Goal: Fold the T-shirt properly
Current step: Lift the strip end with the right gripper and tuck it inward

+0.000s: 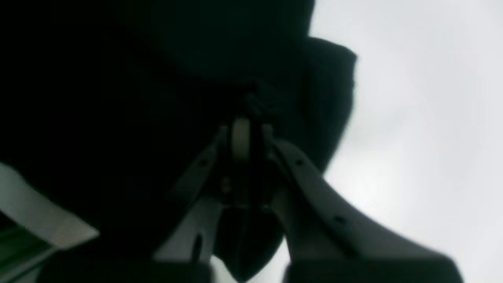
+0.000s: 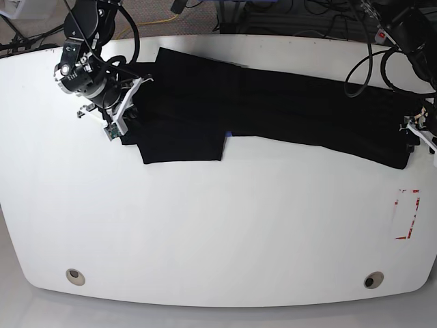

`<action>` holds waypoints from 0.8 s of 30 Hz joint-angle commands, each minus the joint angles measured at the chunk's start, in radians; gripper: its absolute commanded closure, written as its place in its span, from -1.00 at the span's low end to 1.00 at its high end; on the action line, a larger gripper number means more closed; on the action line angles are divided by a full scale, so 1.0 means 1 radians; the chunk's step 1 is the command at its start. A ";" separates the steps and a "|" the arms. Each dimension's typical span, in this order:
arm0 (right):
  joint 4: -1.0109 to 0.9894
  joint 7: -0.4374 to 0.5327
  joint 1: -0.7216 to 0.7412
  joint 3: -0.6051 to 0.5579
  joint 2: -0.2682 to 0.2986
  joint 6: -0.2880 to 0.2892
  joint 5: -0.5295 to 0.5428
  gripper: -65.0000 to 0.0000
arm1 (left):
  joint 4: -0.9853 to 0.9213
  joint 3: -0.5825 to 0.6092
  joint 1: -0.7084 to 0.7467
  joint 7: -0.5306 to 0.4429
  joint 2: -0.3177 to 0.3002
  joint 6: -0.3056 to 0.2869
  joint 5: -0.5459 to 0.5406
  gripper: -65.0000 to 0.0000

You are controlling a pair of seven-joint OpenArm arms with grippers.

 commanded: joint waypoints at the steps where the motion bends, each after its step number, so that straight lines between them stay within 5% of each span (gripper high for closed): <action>1: 0.040 0.019 0.005 0.008 0.009 0.001 0.008 1.00 | 0.019 -0.006 -0.014 0.018 -0.063 0.002 -0.053 -0.29; 4: 0.052 0.019 0.005 0.008 0.005 0.001 0.008 0.87 | 0.015 -0.038 -0.014 0.041 -0.080 0.002 -0.082 -0.29; 10: 0.057 0.019 0.012 0.136 -0.077 0.003 0.018 0.12 | -0.039 -0.126 0.021 0.039 -0.083 0.002 -0.087 -0.30; 16: 0.057 0.017 0.012 0.285 -0.088 0.004 0.219 -0.54 | -0.090 -0.127 0.049 0.034 -0.083 0.002 -0.082 -0.30; 24: 0.051 -0.033 -0.028 0.270 -0.047 0.010 0.461 -0.61 | -0.088 -0.124 0.051 0.033 -0.060 0.002 -0.085 -0.29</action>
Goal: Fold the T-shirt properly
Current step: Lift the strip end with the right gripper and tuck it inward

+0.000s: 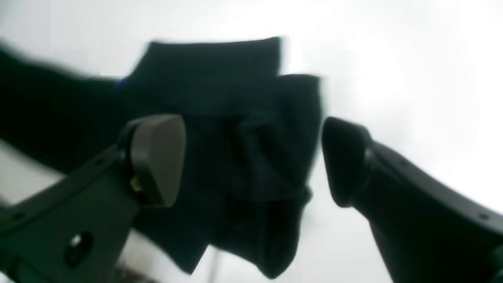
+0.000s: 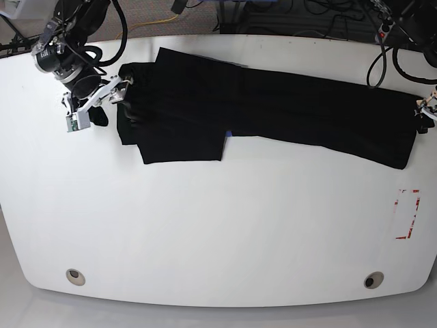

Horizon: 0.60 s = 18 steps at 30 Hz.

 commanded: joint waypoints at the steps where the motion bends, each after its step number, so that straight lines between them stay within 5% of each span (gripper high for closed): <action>1: 0.014 0.024 0.005 -0.032 0.014 -0.008 0.042 -0.61 | 0.014 -0.003 -0.013 -0.018 -0.006 -0.001 -0.013 -0.29; 7: -0.023 0.024 0.074 -0.127 0.015 -0.013 -0.069 -0.43 | 0.014 0.046 -0.050 -0.018 0.040 -0.001 -0.012 -0.29; 13: -0.181 0.016 0.269 -0.142 0.020 -0.003 -0.293 -0.54 | 0.016 0.091 -0.045 -0.017 0.054 -0.001 -0.012 -0.29; 18: -0.357 0.015 0.396 -0.196 0.081 -0.006 -0.342 -0.55 | 0.019 0.091 -0.010 -0.017 0.066 -0.001 -0.012 -0.29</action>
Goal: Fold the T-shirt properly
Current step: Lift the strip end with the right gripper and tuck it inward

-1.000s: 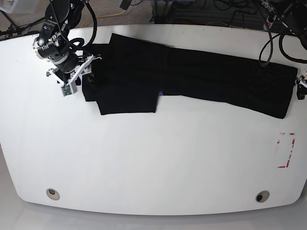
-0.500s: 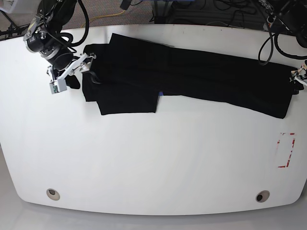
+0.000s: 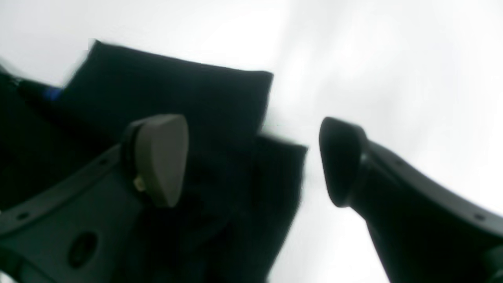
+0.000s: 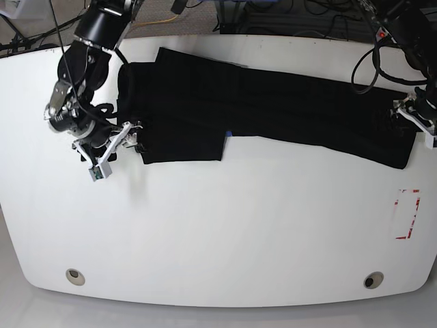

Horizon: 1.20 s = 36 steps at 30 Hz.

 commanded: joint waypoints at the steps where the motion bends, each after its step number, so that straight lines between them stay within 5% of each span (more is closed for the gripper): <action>1: -0.081 0.022 0.058 -0.022 0.033 -0.001 0.010 -0.55 | 0.028 -0.004 -0.006 -0.016 -0.021 -0.001 -0.012 -0.29; 9: -0.334 0.098 0.154 -0.102 0.065 -0.007 0.007 -0.55 | 0.122 -0.001 0.036 -0.017 -0.016 -0.001 -0.014 -0.29; 16: -0.395 0.122 0.159 -0.143 0.038 -0.007 0.007 -0.50 | 0.135 -0.003 0.036 -0.014 -0.016 -0.001 -0.014 -0.29; 18: -0.394 0.148 0.153 -0.143 0.028 -0.007 0.007 -0.24 | 0.134 -0.003 0.036 -0.014 -0.016 -0.001 -0.014 -0.29; 23: -0.357 0.156 0.138 -0.143 0.024 -0.003 0.018 0.97 | 0.132 -0.001 0.036 -0.014 -0.016 -0.001 -0.012 -0.29; 36: 0.091 0.030 -0.096 -0.108 0.030 0.002 0.191 1.00 | 0.042 0.081 0.026 -0.020 -0.015 -0.001 0.072 -0.29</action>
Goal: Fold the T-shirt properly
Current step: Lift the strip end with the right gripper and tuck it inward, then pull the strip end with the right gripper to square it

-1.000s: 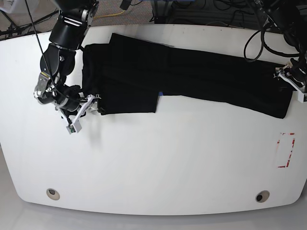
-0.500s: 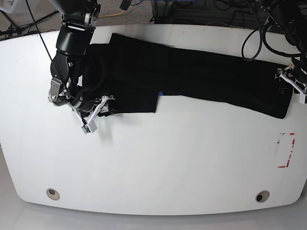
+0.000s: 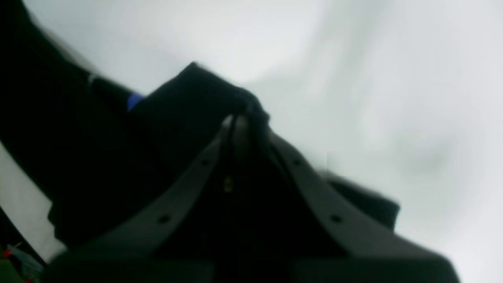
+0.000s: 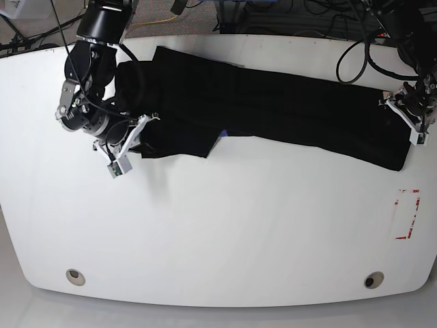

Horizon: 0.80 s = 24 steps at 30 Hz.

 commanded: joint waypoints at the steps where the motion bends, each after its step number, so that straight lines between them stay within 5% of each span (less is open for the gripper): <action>1: 0.080 0.013 -0.029 0.019 0.012 0.005 0.051 1.00 | 0.010 -0.007 -0.010 -0.029 -0.025 -0.001 -0.003 -0.29; 8: 0.238 0.004 -0.204 0.053 0.014 0.005 0.180 1.00 | 0.009 0.019 -0.004 -0.063 -0.025 -0.001 0.000 -0.29; 19: 0.258 -0.016 -0.307 0.119 0.014 -0.006 0.216 1.00 | 0.009 0.030 -0.002 -0.063 -0.029 -0.001 0.000 -0.29; 24: 0.158 -0.015 -0.304 0.208 0.047 -0.006 0.215 0.15 | 0.009 0.028 -0.004 -0.063 -0.028 -0.001 -0.002 -0.29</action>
